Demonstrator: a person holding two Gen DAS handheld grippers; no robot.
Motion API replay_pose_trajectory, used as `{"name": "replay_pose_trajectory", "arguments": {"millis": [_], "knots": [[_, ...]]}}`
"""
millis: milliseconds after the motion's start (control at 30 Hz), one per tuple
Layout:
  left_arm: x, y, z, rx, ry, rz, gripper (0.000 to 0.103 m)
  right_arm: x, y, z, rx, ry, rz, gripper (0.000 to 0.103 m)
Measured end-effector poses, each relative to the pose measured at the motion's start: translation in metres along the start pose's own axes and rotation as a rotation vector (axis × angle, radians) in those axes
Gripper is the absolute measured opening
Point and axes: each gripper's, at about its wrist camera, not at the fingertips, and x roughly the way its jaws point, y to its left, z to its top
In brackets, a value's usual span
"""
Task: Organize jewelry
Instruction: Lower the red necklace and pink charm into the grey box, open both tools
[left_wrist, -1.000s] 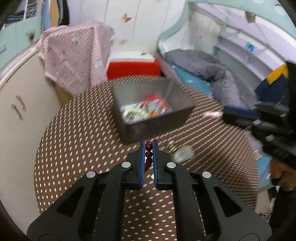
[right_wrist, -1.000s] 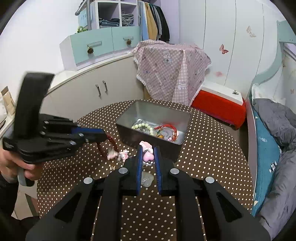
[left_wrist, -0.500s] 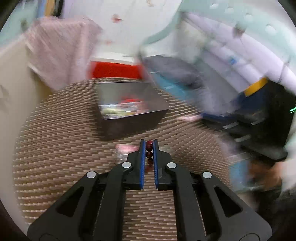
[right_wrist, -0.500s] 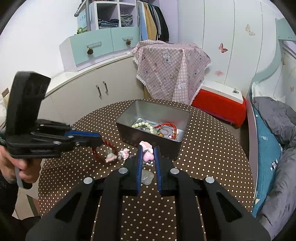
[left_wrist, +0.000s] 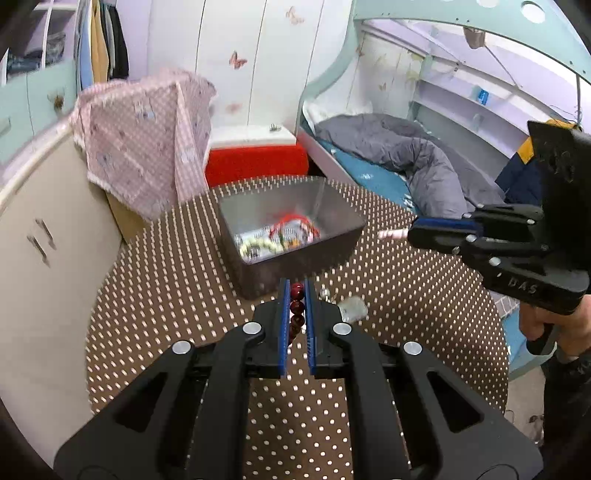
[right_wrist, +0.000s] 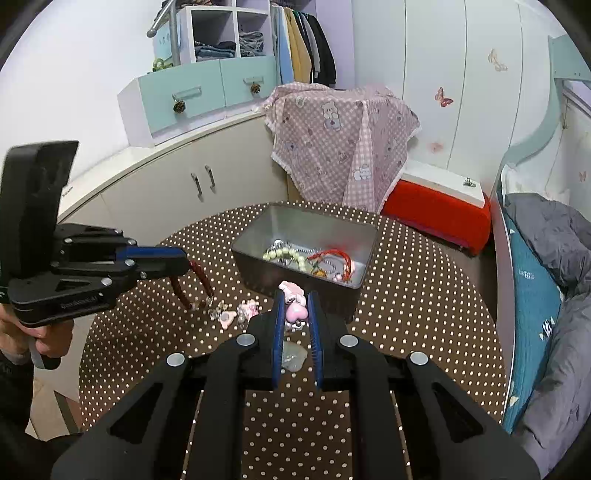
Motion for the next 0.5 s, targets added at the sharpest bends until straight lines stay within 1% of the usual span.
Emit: {"name": "replay_pose_trajectory", "arguments": {"millis": [67,167,233,500], "knots": [[-0.003,-0.002,0.010,0.017,-0.025,0.026,0.008,-0.003,0.001,0.007,-0.006,-0.015,-0.003,0.011],[-0.014,-0.003,0.021,0.029,-0.057,0.039,0.008,-0.008,0.000,0.019,-0.012,-0.044,-0.003,0.011],[-0.019,-0.006,0.032,0.045,-0.082,0.064,0.008,-0.011,-0.001,0.028,-0.018,-0.062,-0.003,0.011],[-0.023,-0.004,0.076,0.044,-0.167,0.069,0.008,-0.026,-0.010,0.069,-0.026,-0.141,0.002,0.011]]}}
